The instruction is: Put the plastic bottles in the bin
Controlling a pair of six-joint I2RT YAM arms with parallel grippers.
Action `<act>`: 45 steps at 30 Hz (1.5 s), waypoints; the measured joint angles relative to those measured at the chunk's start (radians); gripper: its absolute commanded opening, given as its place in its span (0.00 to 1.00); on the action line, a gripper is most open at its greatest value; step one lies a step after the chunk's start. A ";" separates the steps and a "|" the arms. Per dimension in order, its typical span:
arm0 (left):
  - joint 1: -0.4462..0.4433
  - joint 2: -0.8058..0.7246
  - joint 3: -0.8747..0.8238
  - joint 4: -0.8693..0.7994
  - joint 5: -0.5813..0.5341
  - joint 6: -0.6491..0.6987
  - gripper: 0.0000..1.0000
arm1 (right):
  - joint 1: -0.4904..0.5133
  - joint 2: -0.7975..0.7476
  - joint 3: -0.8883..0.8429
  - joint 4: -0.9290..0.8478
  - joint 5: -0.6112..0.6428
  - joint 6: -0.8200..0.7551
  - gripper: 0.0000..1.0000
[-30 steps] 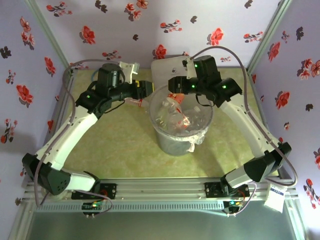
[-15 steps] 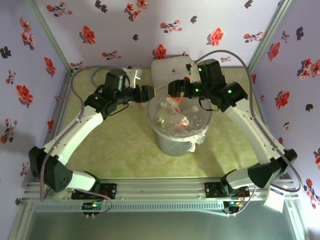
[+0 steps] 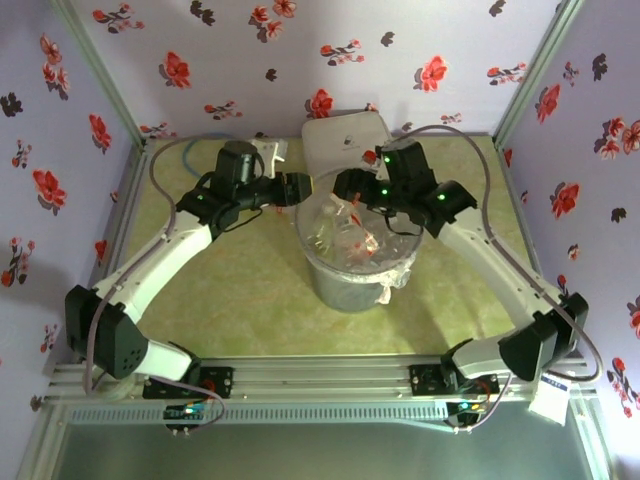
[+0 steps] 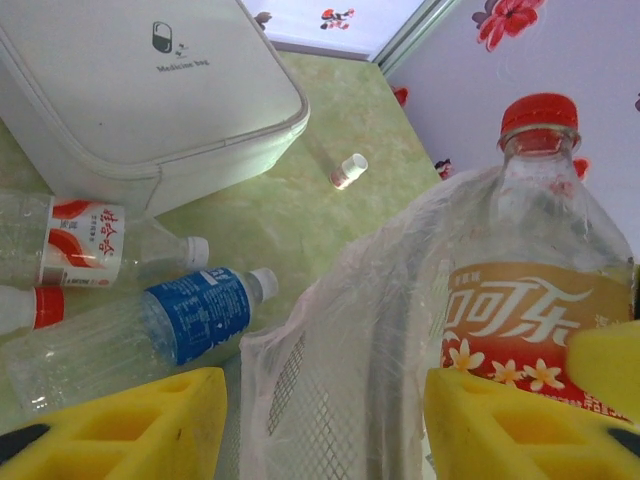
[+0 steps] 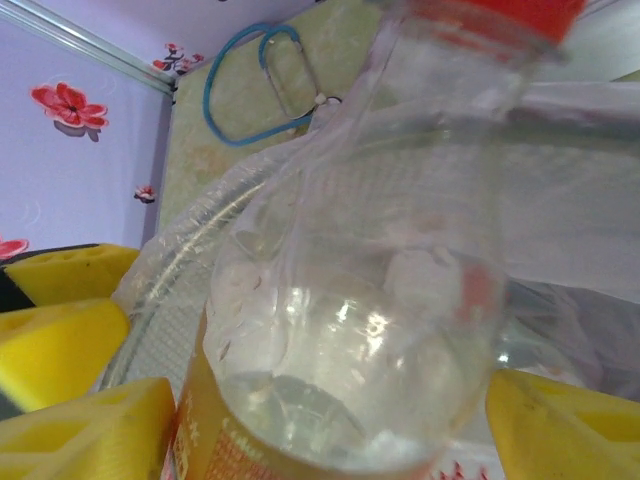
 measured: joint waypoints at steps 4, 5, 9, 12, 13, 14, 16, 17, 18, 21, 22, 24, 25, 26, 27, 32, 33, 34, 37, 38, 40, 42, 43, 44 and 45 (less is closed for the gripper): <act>0.000 0.000 -0.010 0.006 0.001 0.000 0.55 | 0.003 0.013 -0.005 0.035 -0.009 0.025 0.62; 0.000 0.000 -0.013 0.008 0.001 0.000 0.55 | 0.003 0.013 -0.005 0.039 -0.011 0.029 0.60; 0.000 0.000 -0.014 0.016 0.004 0.000 0.55 | 0.003 0.013 0.011 0.027 -0.010 0.024 0.51; 0.003 0.000 -0.014 0.023 0.007 0.000 0.55 | 0.001 0.013 0.047 -0.002 -0.005 0.006 0.48; 0.005 0.000 -0.014 0.023 0.008 0.000 0.55 | 0.000 0.013 0.057 -0.010 -0.003 0.001 0.48; 0.007 0.000 -0.014 0.023 0.008 0.000 0.55 | -0.002 0.011 0.068 -0.019 -0.003 -0.005 0.48; 0.011 0.000 -0.014 0.023 0.008 0.000 0.55 | -0.008 0.004 0.088 -0.035 -0.003 -0.020 0.48; 0.014 0.000 -0.014 0.023 0.008 -0.001 0.55 | -0.012 -0.002 0.098 -0.045 -0.003 -0.027 0.48; 0.016 0.000 -0.014 0.023 0.008 -0.003 0.55 | -0.017 -0.009 0.107 -0.053 -0.003 -0.035 0.48; 0.021 -0.002 -0.019 0.030 0.008 -0.007 0.55 | -0.030 -0.025 0.143 -0.085 -0.007 -0.064 0.47; 0.022 -0.003 -0.023 0.034 0.008 -0.008 0.55 | -0.033 -0.025 0.164 -0.102 -0.007 -0.078 0.48; 0.024 -0.007 -0.029 0.038 0.008 -0.014 0.55 | -0.034 -0.025 0.201 -0.131 -0.011 -0.107 0.47; 0.025 -0.009 -0.031 0.038 0.008 -0.015 0.54 | -0.034 -0.025 0.219 -0.146 -0.015 -0.124 0.46; 0.026 -0.009 -0.031 0.038 0.008 -0.016 0.54 | -0.033 -0.025 0.236 -0.162 -0.019 -0.143 0.45; 0.026 -0.010 -0.031 0.038 0.008 -0.016 0.54 | -0.033 -0.024 0.249 -0.178 -0.023 -0.159 0.45; 0.027 -0.011 -0.032 0.037 0.008 -0.018 0.55 | -0.018 -0.002 0.304 -0.239 -0.042 -0.243 0.45; 0.027 -0.011 -0.032 0.038 0.009 -0.018 0.55 | -0.010 0.010 0.314 -0.248 -0.048 -0.258 0.44; 0.027 -0.011 -0.032 0.038 0.009 -0.018 0.54 | -0.001 0.027 0.327 -0.258 -0.053 -0.275 0.44; 0.027 -0.011 -0.032 0.038 0.011 -0.018 0.55 | 0.024 0.083 0.362 -0.292 -0.076 -0.313 0.45; 0.027 -0.011 -0.032 0.038 0.011 -0.018 0.55 | 0.031 0.103 0.372 -0.303 -0.085 -0.324 0.45; 0.027 -0.011 -0.032 0.038 0.011 -0.018 0.55 | 0.043 0.147 0.390 -0.331 -0.106 -0.343 0.45; 0.027 -0.011 -0.032 0.038 0.011 -0.019 0.54 | 0.050 0.189 0.400 -0.357 -0.118 -0.361 0.46; 0.027 -0.011 -0.032 0.038 0.011 -0.019 0.55 | 0.050 0.207 0.402 -0.371 -0.121 -0.367 0.46; 0.027 -0.011 -0.032 0.038 0.011 -0.019 0.54 | 0.050 0.224 0.403 -0.384 -0.124 -0.371 0.47; 0.027 -0.011 -0.032 0.038 0.011 -0.019 0.55 | 0.050 0.240 0.403 -0.399 -0.127 -0.376 0.47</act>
